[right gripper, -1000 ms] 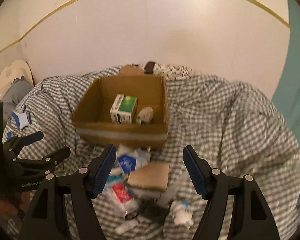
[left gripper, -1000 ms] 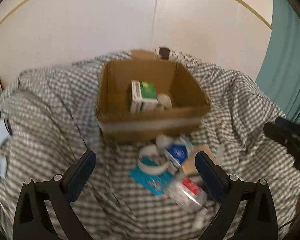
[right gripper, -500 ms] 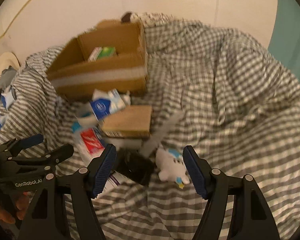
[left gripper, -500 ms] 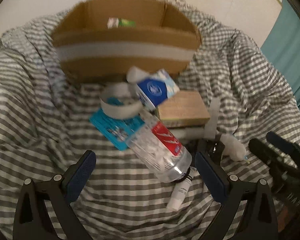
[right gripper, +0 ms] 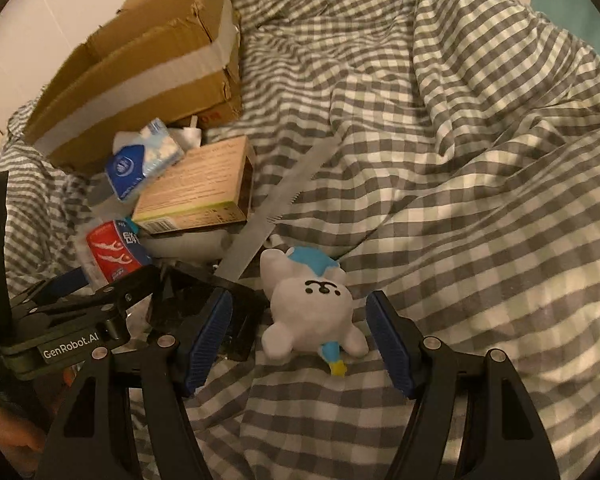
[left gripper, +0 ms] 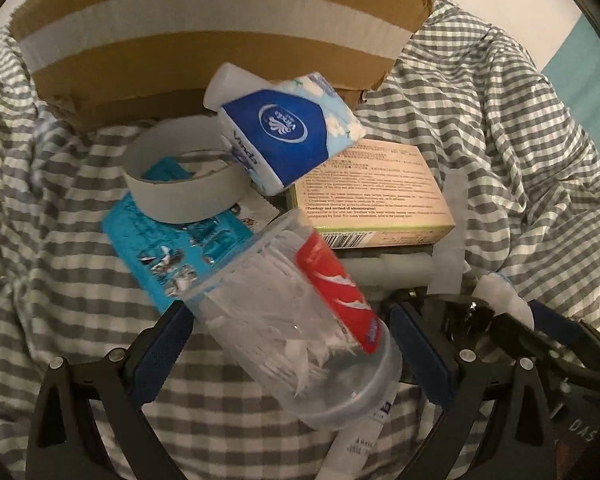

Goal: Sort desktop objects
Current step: 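Grasp the clear swab tub with left tool while right tool grasps plush toy, then carry both items into the cardboard box and open both tools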

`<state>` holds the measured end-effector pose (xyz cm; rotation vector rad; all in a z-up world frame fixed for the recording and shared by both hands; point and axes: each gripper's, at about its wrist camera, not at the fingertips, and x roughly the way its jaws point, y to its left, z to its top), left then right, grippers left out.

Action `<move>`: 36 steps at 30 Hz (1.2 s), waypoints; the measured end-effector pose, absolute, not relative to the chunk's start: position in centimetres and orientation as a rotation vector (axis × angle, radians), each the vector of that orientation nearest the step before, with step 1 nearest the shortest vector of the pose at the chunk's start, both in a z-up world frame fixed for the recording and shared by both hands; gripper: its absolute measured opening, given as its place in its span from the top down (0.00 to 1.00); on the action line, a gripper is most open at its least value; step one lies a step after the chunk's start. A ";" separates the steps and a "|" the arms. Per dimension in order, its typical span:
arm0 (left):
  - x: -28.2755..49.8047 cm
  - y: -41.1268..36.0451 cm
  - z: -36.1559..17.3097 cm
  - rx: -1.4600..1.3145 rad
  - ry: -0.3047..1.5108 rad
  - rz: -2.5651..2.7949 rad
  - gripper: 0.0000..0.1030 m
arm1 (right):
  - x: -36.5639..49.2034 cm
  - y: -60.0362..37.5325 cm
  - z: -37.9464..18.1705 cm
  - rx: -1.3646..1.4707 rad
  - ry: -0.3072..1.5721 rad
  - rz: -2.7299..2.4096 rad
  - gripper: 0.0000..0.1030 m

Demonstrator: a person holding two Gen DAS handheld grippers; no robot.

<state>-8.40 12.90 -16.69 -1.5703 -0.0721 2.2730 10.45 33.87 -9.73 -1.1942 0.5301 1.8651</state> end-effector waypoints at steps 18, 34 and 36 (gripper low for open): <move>-5.0 10.2 -10.3 -1.327 0.192 2.382 0.33 | 8.8 30.3 -7.3 -1.200 0.355 1.882 0.51; -4.4 7.8 -9.5 -1.330 0.002 2.360 0.37 | 9.0 25.8 -1.8 -1.101 0.272 1.926 0.52; -4.5 7.5 -8.2 -1.291 0.006 2.378 0.37 | 8.6 25.4 -0.8 -1.080 0.270 1.954 0.52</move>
